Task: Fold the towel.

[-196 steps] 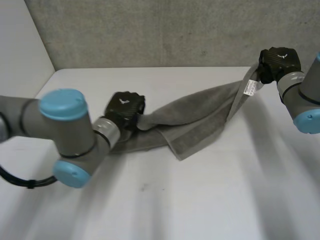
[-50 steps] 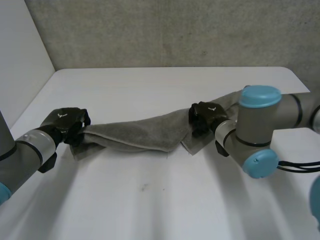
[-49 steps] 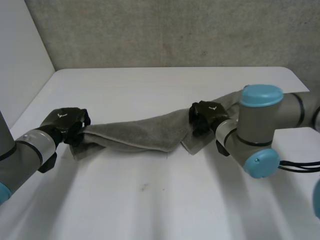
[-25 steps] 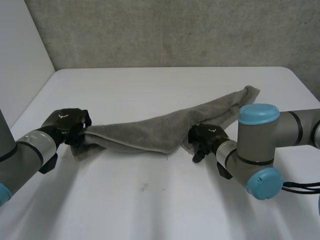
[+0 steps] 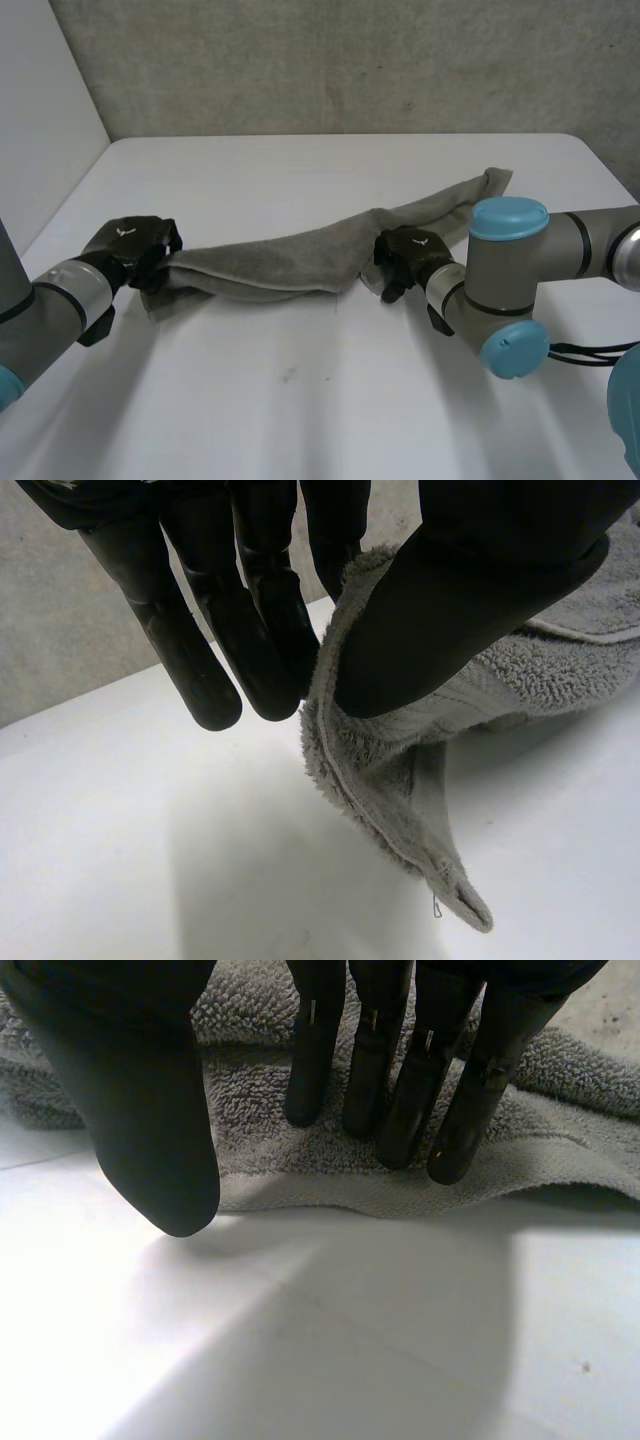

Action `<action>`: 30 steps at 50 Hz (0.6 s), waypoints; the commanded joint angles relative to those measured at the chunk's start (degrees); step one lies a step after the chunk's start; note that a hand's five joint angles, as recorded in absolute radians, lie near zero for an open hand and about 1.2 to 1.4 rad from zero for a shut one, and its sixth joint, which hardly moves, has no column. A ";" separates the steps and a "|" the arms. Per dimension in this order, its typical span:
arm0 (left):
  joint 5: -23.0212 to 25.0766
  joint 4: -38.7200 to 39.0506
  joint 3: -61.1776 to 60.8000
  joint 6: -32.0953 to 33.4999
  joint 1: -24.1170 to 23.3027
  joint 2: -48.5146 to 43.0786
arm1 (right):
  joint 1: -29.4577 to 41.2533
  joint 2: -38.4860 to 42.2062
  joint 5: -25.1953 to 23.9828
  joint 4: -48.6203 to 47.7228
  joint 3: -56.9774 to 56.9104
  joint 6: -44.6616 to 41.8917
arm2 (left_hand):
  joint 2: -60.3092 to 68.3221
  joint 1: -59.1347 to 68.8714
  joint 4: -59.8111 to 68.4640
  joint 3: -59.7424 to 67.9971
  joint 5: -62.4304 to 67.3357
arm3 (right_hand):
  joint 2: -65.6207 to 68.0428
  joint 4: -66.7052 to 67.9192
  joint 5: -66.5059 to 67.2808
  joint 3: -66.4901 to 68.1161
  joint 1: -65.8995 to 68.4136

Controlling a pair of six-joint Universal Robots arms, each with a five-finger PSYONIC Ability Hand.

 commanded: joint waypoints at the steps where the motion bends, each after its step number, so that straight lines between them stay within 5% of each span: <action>1: 0.01 0.01 -0.07 -0.08 -0.14 0.00 | 0.00 1.12 0.02 0.00 -1.86 -0.15 | 9.31 8.60 9.36 9.27 9.24 | 7.87 7.67 8.45 7.72 13.49; 20: 0.01 0.01 -0.07 0.00 -0.06 -0.44 | 0.00 5.08 0.20 0.00 -6.88 0.29 | 9.31 8.60 9.36 9.27 9.24 | 12.24 12.05 12.82 12.10 17.87; 30: 0.01 0.01 -0.07 0.00 0.03 -0.44 | 0.26 6.83 0.20 0.18 -9.95 0.38 | 9.31 8.60 9.36 9.27 9.24 | 27.86 27.66 28.44 27.71 33.48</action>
